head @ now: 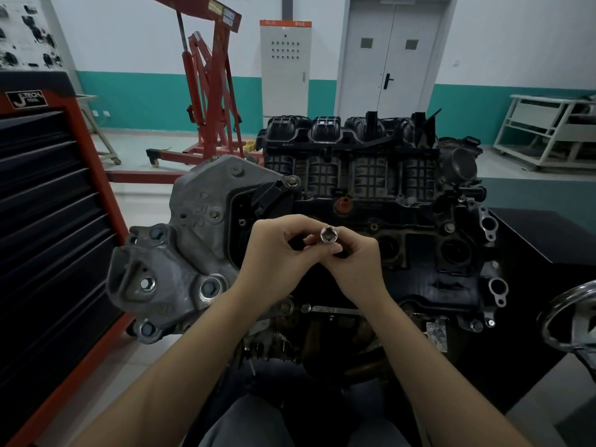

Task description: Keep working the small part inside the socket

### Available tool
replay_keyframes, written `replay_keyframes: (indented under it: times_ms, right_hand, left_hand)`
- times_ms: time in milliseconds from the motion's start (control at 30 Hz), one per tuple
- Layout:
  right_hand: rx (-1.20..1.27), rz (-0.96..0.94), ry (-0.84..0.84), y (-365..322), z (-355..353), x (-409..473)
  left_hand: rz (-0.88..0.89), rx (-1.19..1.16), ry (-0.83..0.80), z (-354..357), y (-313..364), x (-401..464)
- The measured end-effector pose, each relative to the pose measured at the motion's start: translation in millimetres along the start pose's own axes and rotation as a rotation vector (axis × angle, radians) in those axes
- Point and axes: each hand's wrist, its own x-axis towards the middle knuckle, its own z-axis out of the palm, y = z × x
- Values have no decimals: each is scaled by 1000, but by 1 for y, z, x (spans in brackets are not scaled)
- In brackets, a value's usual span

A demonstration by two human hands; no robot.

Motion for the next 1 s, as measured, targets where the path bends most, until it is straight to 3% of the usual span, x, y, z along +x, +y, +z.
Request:
replay_keyframes:
  times_ms: [233, 433, 667, 867, 1000]
  right_hand:
    - [-19, -12, -2, -2, 0, 0]
    - [-20, -3, 3, -1, 1, 0]
    - [7, -6, 5, -2, 0, -1]
    - [-10, -8, 12, -2, 1, 0]
    - [-59, -30, -32, -5, 0, 0]
  left_hand:
    - [-32, -177, -136, -5, 0, 0]
    - [9, 4, 10, -2, -1, 0]
    - [-1, -173, -148, -5, 0, 1]
    - [14, -29, 13, -3, -1, 0]
    - [-12, -122, -85, -5, -2, -1]
